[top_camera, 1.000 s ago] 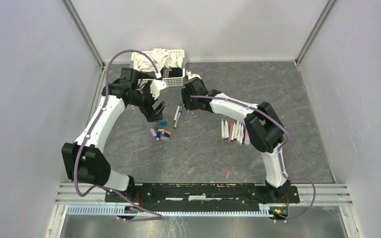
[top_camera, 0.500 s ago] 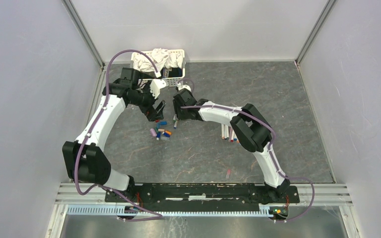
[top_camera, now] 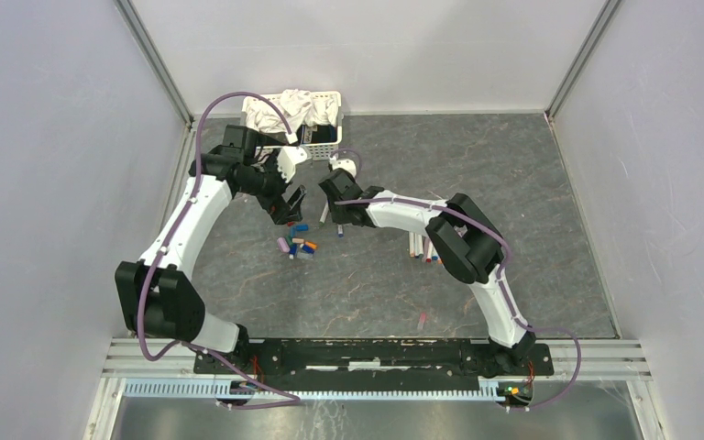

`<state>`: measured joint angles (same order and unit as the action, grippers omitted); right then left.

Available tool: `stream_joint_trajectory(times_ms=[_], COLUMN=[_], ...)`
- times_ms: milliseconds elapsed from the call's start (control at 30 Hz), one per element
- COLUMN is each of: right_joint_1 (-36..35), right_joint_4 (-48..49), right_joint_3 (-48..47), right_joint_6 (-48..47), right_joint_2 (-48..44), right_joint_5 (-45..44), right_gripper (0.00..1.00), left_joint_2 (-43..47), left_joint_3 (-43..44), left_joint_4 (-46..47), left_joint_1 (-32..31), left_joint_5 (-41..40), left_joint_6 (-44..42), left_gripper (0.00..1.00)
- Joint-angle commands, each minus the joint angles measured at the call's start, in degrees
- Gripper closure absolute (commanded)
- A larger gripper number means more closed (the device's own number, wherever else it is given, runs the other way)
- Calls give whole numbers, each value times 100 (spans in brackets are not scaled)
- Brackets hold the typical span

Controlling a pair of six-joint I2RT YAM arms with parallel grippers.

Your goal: Open the pen caps

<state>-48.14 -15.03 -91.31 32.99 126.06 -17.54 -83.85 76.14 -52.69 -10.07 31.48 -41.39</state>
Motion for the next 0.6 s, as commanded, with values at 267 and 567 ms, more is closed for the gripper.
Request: stream_joint_trajectory(times_ms=[267, 567], right_joint_1=[15, -10], right_joint_4=[-137, -187], right_joint_3=[-1128, -1627], right_joint_6=[72, 102], right_joint_2=[-141, 449], right_joint_5=[-289, 171], right_gripper=[53, 54], left_joint_2=[17, 106], left_joint_3=[148, 130], left_joint_4=[-30, -28], left_joint_1=[39, 118], left_joint_5=[-24, -3], left_joint_6=[92, 35], left_gripper=[0, 0])
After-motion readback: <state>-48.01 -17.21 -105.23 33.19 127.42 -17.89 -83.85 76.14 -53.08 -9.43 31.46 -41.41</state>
